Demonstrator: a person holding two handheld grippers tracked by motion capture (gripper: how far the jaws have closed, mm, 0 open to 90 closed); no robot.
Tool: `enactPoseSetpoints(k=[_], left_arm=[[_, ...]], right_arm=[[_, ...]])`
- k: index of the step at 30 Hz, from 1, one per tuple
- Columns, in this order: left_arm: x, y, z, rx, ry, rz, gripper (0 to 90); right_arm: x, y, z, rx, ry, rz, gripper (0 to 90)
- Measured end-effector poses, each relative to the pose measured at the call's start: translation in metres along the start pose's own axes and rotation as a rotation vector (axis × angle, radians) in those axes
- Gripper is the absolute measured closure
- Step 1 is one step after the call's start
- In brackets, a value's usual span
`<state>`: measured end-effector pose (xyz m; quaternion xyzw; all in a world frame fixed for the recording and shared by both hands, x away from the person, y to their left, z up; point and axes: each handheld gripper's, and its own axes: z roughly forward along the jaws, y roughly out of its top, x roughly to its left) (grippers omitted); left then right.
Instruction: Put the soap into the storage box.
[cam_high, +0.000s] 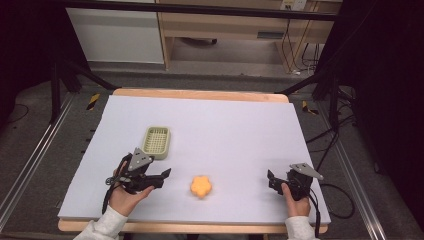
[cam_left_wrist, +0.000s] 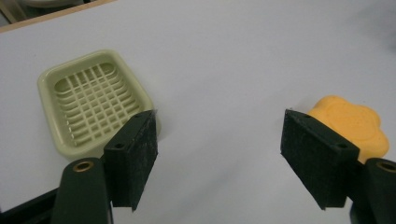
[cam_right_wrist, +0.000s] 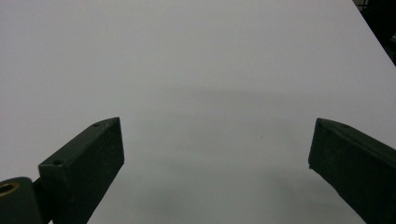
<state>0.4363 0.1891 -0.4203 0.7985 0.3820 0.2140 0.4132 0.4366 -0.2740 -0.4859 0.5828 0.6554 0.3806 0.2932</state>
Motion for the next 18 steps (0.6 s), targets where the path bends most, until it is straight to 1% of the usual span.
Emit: enactPoseSetpoints(k=[1, 2, 3, 8, 12, 17, 18], left_arm=[[-0.004, 0.004, 0.002, -0.001, -0.008, 0.01, 27.3], [-0.004, 0.004, 0.002, -0.001, -0.008, 0.01, 27.4], [-0.007, 0.006, 0.004, -0.001, -0.015, 0.014, 27.4], [-0.019, 0.015, 0.011, 0.004, -0.025, 0.054, 27.5], [-0.024, 0.017, 0.015, 0.013, -0.035, 0.066, 27.5], [-0.031, 0.021, 0.021, 0.02, -0.052, 0.07, 27.6], [-0.032, 0.022, 0.022, 0.026, -0.054, 0.078, 27.6]], right_arm=[[0.0, 0.0, 0.0, 0.0, 0.0, 0.0, 3.9], [0.0, 0.0, 0.0, 0.0, 0.0, 0.0, 3.9], [0.0, 0.0, 0.0, 0.0, 0.0, 0.0, 3.9], [0.0, 0.0, 0.0, 0.0, 0.003, 0.0, 3.9], [0.0, 0.0, 0.0, 0.0, 0.004, -0.001, 3.9], [0.0, 0.0, 0.0, 0.002, 0.005, -0.004, 3.9], [0.0, 0.0, 0.0, 0.002, 0.006, -0.002, 3.9]])
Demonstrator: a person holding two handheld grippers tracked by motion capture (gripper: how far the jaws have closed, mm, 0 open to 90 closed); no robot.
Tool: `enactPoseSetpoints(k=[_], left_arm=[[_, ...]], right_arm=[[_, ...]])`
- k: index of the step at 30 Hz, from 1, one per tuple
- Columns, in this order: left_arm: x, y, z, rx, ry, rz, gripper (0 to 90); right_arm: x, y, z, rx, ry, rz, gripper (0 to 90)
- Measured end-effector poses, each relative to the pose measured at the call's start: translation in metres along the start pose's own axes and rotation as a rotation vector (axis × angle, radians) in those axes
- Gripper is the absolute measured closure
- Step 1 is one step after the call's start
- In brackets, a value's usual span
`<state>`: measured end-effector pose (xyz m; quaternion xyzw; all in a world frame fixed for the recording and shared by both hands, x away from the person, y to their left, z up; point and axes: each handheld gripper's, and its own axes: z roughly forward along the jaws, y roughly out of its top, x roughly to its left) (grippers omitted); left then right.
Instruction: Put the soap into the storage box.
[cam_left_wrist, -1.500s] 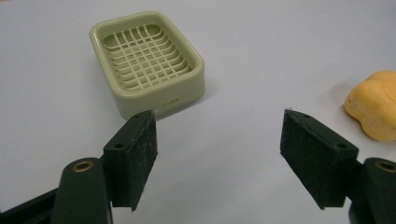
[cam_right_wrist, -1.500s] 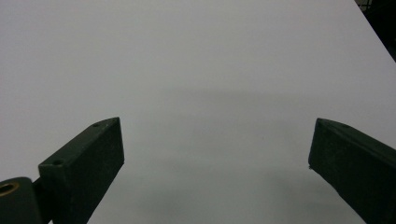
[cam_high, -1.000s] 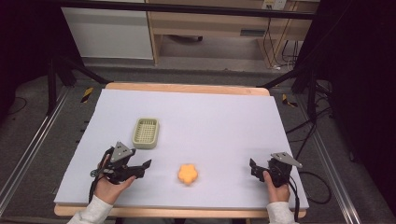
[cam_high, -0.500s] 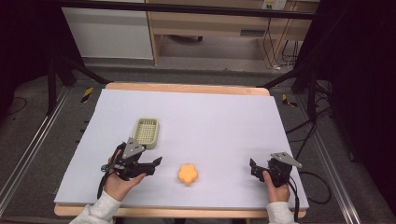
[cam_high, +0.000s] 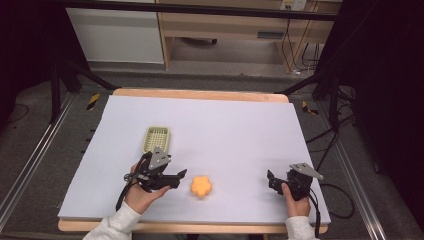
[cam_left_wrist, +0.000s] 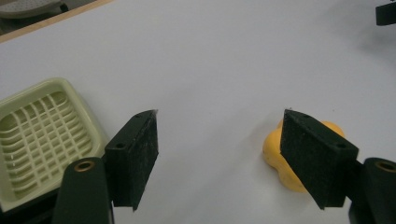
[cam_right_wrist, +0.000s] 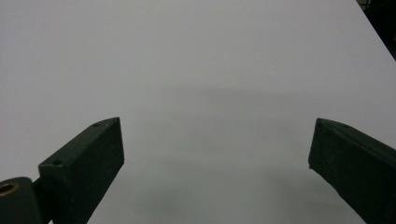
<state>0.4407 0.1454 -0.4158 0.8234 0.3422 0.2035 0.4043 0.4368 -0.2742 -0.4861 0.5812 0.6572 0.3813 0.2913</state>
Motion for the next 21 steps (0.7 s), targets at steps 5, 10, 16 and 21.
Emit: enactPoseSetpoints(k=[5, 10, 16, 21], left_arm=[[-0.008, 0.002, 0.011, 0.018, -0.021, 0.012, 27.4], [-0.011, 0.003, 0.016, 0.037, -0.03, 0.021, 27.2], [-0.015, 0.005, 0.022, 0.049, -0.043, 0.023, 26.5], [-0.02, 0.006, 0.026, 0.056, -0.05, 0.037, 24.7]], right_arm=[[0.0, 0.0, 0.0, 0.006, 0.002, -0.002, 3.9], [0.0, 0.0, 0.0, 0.007, 0.003, -0.003, 3.9], [0.0, 0.0, 0.001, 0.008, 0.003, -0.005, 3.9], [0.0, 0.0, 0.0, 0.009, 0.003, -0.004, 3.9]])
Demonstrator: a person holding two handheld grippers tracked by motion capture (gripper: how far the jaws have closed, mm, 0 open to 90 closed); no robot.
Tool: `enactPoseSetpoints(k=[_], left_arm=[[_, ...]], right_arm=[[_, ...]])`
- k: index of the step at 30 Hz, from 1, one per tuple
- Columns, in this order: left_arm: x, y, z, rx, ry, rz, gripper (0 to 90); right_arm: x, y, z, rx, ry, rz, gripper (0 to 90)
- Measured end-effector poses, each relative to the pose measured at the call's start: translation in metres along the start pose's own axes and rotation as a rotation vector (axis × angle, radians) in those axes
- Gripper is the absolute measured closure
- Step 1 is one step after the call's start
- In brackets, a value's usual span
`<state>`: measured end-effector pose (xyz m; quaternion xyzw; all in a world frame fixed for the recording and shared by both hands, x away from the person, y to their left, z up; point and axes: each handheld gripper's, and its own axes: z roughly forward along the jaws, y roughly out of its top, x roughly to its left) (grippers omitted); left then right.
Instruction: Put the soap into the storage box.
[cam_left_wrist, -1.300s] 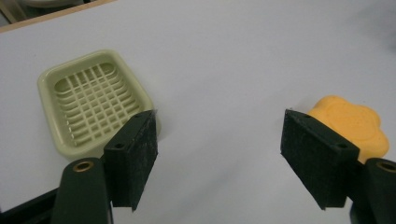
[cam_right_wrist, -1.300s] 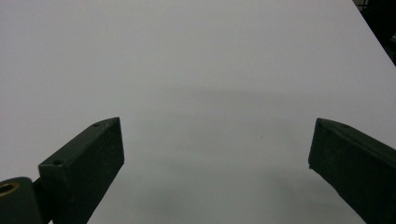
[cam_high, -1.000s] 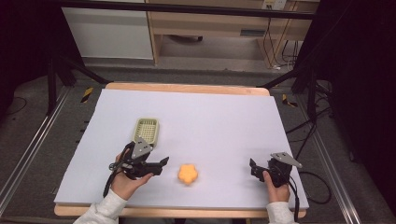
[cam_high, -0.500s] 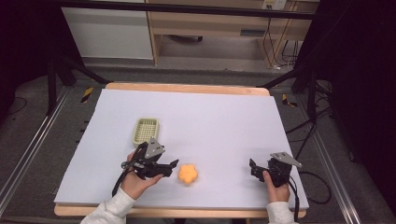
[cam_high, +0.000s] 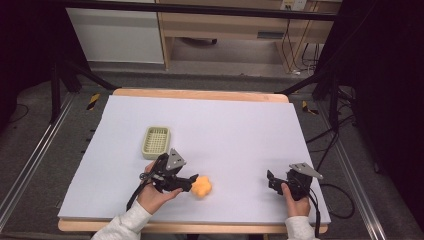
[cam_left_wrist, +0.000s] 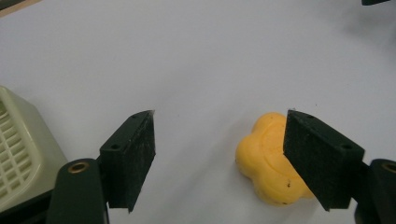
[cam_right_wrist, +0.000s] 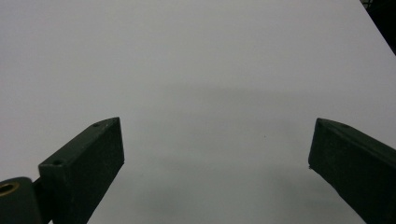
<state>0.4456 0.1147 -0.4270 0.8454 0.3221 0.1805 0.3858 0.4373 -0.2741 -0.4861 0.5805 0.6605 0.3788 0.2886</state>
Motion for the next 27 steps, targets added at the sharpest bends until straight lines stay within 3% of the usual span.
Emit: enactPoseSetpoints(k=[12, 27], left_arm=[[-0.01, 0.0, 0.008, 0.028, -0.026, 0.036, 22.0], [-0.019, -0.002, 0.016, 0.053, -0.047, 0.05, 20.7]], right_arm=[[0.0, 0.0, 0.0, -0.003, 0.004, -0.003, 3.9], [0.0, 0.0, 0.0, -0.002, 0.007, -0.004, 3.9]])
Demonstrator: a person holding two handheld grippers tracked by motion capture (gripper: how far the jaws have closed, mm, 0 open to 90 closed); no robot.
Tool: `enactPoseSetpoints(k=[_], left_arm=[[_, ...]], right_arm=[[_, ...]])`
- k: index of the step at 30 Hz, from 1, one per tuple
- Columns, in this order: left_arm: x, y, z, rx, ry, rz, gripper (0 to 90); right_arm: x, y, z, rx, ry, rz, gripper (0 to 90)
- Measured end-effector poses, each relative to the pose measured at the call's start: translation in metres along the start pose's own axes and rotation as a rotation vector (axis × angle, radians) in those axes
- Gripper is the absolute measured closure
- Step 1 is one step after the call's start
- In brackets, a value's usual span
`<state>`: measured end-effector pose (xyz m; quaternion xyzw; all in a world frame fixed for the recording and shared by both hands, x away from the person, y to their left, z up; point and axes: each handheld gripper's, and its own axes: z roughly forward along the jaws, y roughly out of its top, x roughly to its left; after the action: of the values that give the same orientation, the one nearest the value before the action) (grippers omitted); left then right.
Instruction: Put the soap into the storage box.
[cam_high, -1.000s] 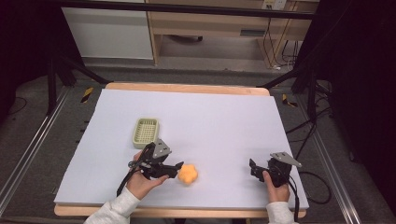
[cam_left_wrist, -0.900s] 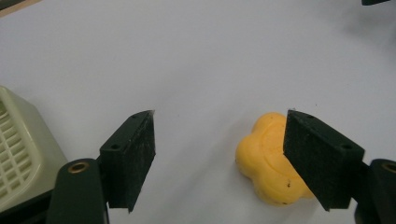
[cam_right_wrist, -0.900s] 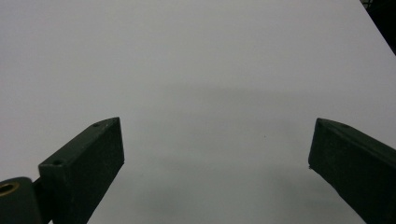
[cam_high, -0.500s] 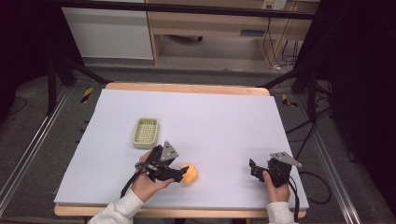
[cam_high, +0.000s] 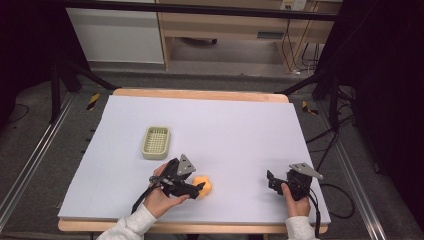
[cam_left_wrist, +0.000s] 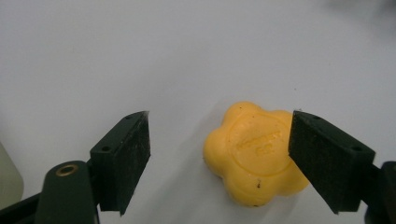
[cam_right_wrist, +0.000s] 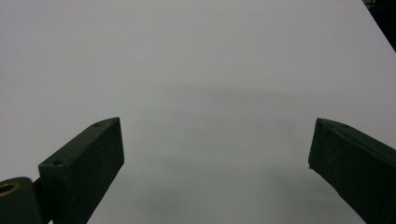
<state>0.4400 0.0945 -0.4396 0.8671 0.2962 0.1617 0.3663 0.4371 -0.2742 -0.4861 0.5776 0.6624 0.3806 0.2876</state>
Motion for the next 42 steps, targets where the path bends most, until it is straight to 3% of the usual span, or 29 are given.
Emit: enactPoseSetpoints(k=[32, 42], left_arm=[[-0.015, 0.0, 0.022, 0.089, -0.021, 0.033, 17.0], [-0.018, -0.003, 0.029, 0.104, -0.023, 0.023, 17.5]], right_arm=[[0.0, 0.0, 0.0, 0.005, 0.006, 0.001, 3.9], [0.0, 0.0, 0.0, 0.006, 0.008, 0.0, 3.9]])
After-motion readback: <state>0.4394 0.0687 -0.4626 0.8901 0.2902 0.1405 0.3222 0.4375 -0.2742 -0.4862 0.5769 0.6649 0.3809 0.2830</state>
